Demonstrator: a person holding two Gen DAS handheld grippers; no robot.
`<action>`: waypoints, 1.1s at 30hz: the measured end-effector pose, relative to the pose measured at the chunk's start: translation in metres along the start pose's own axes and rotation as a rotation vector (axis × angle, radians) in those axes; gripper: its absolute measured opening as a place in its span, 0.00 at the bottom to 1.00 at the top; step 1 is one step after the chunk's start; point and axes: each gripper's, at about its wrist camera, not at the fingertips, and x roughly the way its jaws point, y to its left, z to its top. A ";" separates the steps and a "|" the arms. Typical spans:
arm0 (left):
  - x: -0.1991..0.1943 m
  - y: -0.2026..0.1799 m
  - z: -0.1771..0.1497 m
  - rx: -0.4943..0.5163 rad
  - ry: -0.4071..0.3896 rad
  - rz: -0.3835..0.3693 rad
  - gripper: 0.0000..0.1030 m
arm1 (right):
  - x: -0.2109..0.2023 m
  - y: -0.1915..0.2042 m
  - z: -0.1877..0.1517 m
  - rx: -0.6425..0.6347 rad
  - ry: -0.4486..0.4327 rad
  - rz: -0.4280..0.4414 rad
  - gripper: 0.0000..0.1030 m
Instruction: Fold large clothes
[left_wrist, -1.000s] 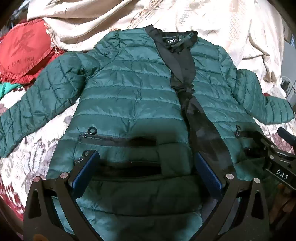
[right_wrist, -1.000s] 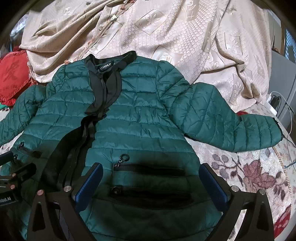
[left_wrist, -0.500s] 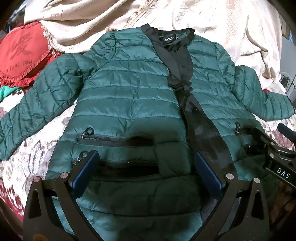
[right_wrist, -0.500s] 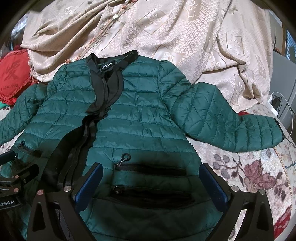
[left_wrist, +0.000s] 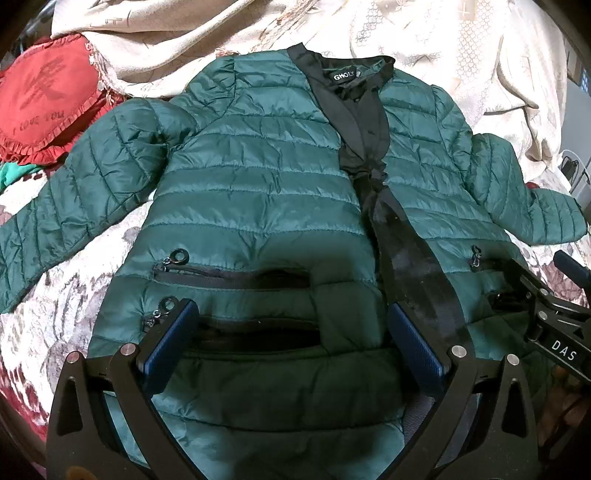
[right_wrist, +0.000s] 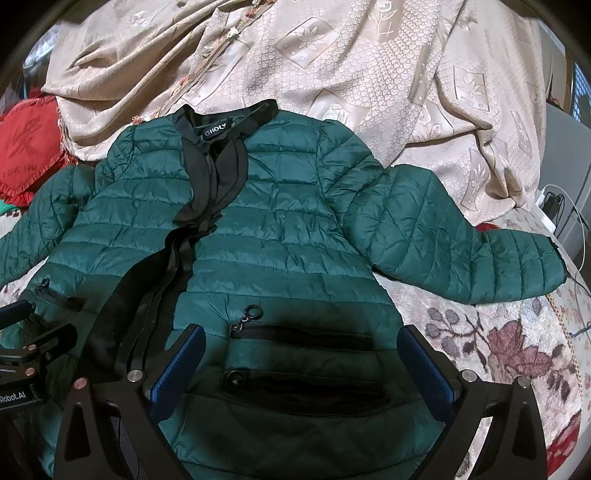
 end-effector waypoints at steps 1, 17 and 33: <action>0.001 0.000 0.000 -0.001 0.001 0.001 1.00 | 0.000 0.000 0.000 0.000 0.000 0.000 1.00; 0.000 0.006 0.000 -0.026 0.013 0.007 1.00 | -0.001 0.001 0.000 -0.001 -0.001 0.000 1.00; -0.003 0.005 0.000 -0.024 -0.009 0.067 1.00 | -0.003 0.003 0.000 0.005 -0.008 0.007 1.00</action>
